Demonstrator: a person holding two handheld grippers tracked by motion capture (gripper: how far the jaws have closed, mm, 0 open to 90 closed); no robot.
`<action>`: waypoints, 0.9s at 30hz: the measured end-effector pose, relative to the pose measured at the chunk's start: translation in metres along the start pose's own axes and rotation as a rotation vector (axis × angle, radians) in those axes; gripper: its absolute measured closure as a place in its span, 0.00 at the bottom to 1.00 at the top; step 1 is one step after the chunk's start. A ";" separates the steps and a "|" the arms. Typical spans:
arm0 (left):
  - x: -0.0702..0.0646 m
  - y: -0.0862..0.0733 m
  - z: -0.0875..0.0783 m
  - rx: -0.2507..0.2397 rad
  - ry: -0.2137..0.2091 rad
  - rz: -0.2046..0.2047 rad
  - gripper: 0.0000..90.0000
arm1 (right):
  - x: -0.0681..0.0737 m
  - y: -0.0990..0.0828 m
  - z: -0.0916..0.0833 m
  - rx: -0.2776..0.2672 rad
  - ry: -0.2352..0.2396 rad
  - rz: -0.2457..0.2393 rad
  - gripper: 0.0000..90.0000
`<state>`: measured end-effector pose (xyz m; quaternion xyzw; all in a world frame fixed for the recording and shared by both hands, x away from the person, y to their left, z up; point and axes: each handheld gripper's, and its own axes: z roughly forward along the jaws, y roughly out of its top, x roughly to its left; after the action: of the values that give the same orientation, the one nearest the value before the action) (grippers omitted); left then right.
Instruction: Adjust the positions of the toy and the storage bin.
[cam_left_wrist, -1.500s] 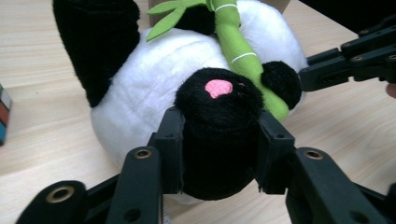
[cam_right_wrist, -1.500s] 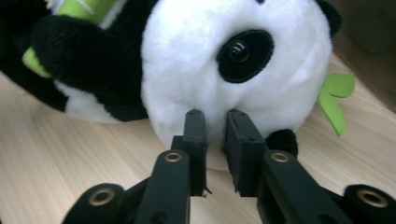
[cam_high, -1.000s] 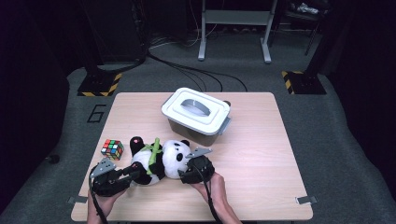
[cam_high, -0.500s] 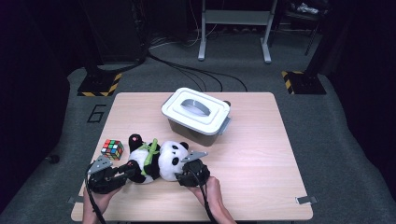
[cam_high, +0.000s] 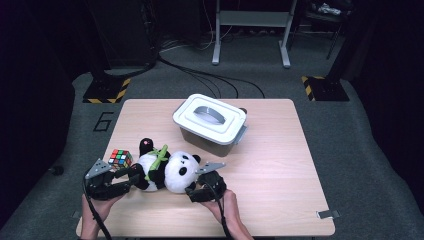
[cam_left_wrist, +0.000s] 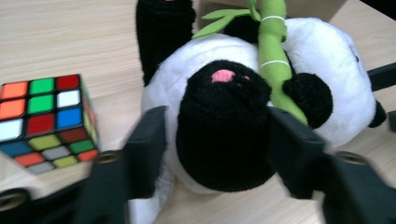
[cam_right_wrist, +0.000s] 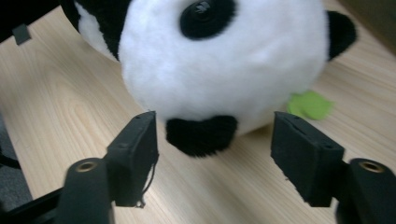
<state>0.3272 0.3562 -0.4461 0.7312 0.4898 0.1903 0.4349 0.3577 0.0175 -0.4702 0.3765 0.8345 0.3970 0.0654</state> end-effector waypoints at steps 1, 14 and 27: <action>0.000 -0.002 -0.004 0.006 0.005 -0.008 0.31 | -0.003 -0.001 -0.004 -0.002 0.000 0.006 0.23; 0.005 -0.051 -0.017 0.093 0.117 -0.062 0.11 | -0.046 -0.013 -0.045 -0.034 -0.063 0.017 0.09; 0.012 -0.080 0.020 0.209 0.193 -0.043 0.06 | -0.081 0.009 -0.076 -0.053 -0.158 -0.001 0.04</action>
<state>0.3029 0.3693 -0.5243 0.7402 0.5621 0.1981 0.3113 0.3889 -0.0810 -0.4276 0.4045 0.8161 0.3879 0.1413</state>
